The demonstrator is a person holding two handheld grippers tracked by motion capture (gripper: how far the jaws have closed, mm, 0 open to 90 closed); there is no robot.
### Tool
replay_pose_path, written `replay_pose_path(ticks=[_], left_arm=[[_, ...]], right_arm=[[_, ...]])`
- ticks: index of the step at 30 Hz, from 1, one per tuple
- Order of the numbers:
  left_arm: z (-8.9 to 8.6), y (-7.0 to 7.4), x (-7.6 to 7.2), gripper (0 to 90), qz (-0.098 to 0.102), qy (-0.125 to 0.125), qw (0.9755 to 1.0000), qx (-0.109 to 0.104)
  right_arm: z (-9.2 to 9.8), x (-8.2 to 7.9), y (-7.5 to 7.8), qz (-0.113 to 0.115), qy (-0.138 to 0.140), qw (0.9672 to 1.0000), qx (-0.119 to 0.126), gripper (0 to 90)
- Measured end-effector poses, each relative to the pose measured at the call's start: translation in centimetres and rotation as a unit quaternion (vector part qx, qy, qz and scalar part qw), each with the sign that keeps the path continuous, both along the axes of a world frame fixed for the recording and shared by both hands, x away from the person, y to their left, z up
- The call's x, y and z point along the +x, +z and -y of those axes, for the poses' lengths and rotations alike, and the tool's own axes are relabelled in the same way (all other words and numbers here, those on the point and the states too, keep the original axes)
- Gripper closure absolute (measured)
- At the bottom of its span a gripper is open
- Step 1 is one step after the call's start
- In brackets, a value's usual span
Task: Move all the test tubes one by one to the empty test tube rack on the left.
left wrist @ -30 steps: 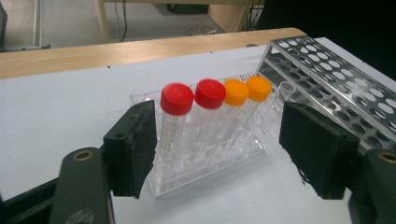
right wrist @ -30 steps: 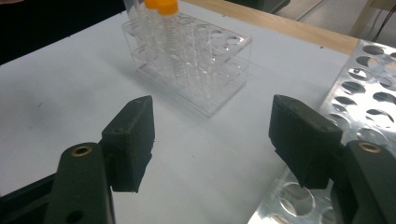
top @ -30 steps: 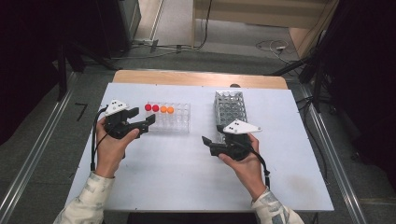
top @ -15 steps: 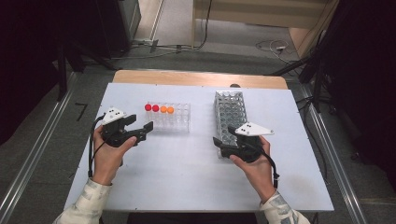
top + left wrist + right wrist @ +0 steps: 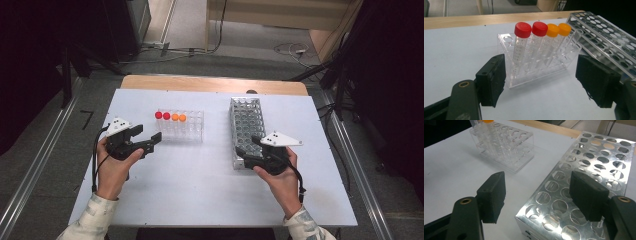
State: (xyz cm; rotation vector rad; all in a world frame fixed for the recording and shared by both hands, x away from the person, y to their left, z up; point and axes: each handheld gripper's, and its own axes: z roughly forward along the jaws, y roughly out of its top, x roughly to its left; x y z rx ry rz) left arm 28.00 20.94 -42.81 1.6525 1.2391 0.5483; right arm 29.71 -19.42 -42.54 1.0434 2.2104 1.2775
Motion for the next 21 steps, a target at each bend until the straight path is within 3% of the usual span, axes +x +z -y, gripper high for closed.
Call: replay_pose_path(ticks=[21], left_arm=[[0.4,-1.1,-1.4,19.9,-0.006,-0.005,0.9999,0.011]], right_arm=[[3.2,-0.5,0.0,0.004,-0.028,0.9995,0.012,24.2]])
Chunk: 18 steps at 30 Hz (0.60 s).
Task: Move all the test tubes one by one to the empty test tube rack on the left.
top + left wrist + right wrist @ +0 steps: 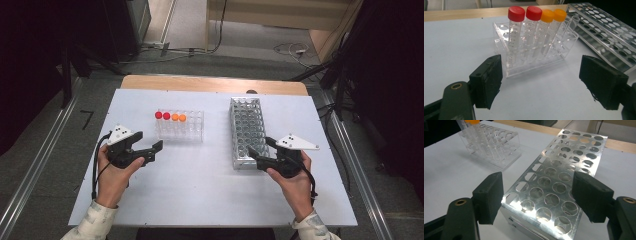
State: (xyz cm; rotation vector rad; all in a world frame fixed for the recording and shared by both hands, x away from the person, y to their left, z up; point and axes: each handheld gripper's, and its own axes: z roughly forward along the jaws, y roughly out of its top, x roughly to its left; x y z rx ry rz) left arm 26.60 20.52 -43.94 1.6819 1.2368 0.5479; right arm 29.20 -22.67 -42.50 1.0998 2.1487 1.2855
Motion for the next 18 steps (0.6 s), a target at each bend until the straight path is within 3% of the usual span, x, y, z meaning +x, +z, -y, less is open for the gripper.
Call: replay_pose_path(ticks=[18], left_arm=[[-0.3,-0.5,-1.0,17.2,-0.001,-0.002,1.0000,0.001]], right_arm=[[2.7,-0.6,-0.4,-0.001,-0.022,0.9998,0.001,23.1]])
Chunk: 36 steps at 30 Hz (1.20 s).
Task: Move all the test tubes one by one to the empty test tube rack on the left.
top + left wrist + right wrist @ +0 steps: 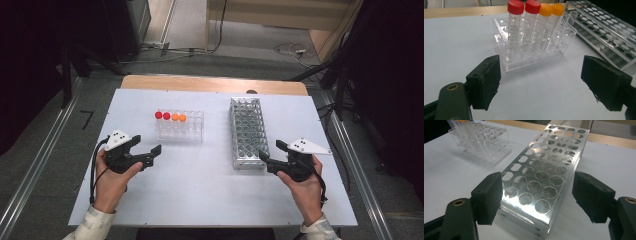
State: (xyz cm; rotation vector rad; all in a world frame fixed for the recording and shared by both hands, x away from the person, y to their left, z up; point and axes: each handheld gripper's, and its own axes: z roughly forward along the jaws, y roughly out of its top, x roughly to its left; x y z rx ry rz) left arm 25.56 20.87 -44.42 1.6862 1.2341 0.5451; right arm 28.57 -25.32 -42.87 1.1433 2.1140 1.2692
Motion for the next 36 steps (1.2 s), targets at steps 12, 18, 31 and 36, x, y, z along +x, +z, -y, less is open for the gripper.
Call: replay_pose_path(ticks=[12,18,31,36], left_arm=[[-0.4,-0.6,-0.8,17.0,0.000,0.003,1.0000,-0.005],[-0.8,-0.7,-1.0,17.0,0.001,0.008,0.9999,-0.006],[-1.2,-0.8,-1.7,16.9,0.002,0.007,0.9999,-0.011],[-1.4,-0.8,-2.0,16.6,0.001,0.009,0.9999,-0.012]], right_arm=[[2.2,-0.6,-0.6,-0.003,-0.019,0.9998,0.001,22.8],[3.1,-1.0,-0.8,-0.004,-0.026,0.9997,0.002,22.8],[4.8,-1.8,-1.3,-0.008,-0.039,0.9992,0.001,22.7],[5.2,-1.9,-1.4,-0.008,-0.042,0.9991,0.000,22.7]])
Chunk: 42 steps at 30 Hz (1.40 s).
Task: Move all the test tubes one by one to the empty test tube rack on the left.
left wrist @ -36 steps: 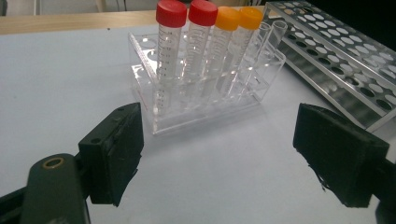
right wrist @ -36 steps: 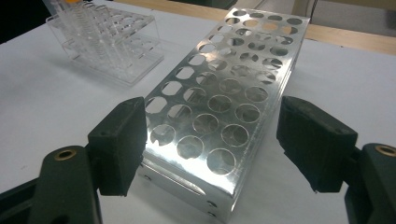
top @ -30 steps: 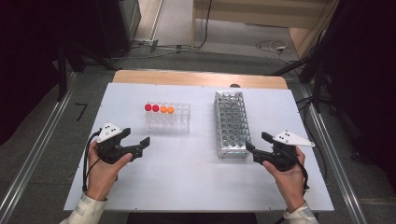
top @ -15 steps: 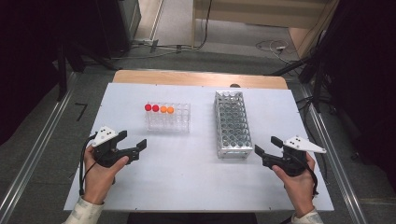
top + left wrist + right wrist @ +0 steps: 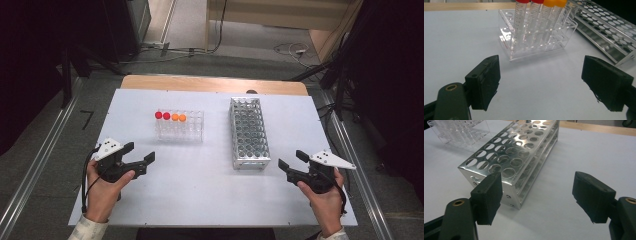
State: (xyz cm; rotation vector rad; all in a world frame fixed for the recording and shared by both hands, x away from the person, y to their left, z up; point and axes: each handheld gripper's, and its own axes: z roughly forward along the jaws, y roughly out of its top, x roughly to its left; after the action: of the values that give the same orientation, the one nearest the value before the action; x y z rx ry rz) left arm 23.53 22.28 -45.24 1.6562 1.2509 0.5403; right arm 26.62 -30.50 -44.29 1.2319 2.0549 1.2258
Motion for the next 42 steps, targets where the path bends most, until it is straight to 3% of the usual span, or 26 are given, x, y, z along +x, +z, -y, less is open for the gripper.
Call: replay_pose_path(ticks=[26,42], left_arm=[[-2.6,-1.1,-1.2,16.6,-0.007,0.033,0.9994,0.000],[-4.5,-2.3,-1.2,16.6,-0.022,0.067,0.9975,-0.002]], right_arm=[[3.3,-1.0,-0.5,-0.003,-0.040,0.9992,0.001,22.7],[6.6,-1.5,-1.4,-0.016,-0.091,0.9957,-0.001,22.7]])
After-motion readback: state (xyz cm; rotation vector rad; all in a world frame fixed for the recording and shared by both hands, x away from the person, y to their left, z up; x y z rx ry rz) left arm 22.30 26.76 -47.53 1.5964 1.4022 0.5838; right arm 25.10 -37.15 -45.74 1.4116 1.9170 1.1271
